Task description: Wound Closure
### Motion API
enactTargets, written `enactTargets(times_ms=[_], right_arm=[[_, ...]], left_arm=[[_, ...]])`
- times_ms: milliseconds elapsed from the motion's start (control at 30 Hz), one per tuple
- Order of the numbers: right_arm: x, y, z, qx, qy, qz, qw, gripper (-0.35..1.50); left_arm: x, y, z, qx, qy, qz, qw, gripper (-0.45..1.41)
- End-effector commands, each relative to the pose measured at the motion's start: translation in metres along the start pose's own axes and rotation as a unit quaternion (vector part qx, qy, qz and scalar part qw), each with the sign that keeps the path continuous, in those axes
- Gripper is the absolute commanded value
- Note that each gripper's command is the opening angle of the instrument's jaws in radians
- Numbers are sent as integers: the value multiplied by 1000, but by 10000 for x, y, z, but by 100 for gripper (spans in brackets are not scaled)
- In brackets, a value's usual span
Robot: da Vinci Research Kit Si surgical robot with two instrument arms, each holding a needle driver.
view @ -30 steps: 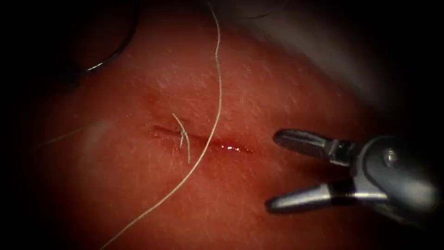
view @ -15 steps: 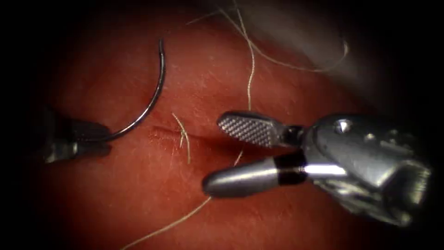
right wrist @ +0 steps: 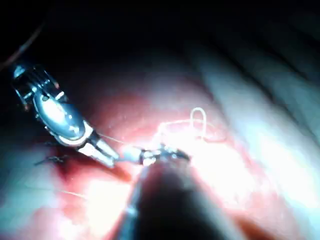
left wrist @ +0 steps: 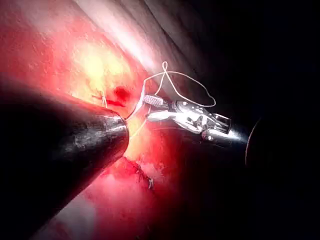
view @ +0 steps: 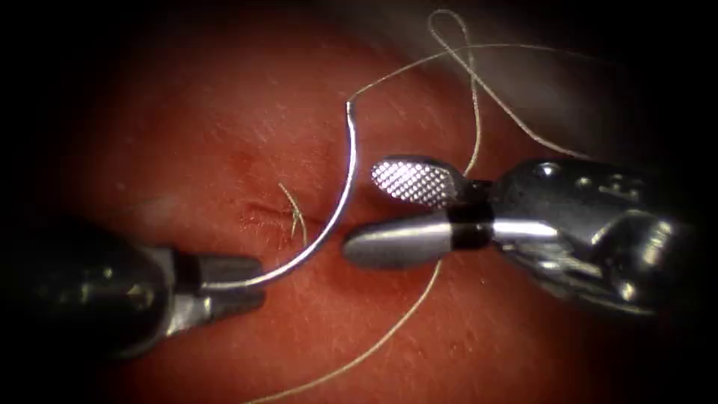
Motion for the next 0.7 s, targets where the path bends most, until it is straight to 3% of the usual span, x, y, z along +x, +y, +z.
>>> enactTargets(times_ms=[33,233,500,633,700], right_arm=[[1,5,7,0,1,0,1000,76],[2,17,9,32,18,52,998,78],[2,11,22,73,19,86,993,78],[3,11,22,76,18,86,993,70],[1,12,23,79,16,85,993,-23]], left_arm=[[1,4,6,0,2,0,1000,-35],[3,7,8,19,10,32,999,-35],[9,17,18,16,16,46,999,-35],[10,18,19,16,17,48,999,-35],[10,18,19,16,18,50,998,-35]])
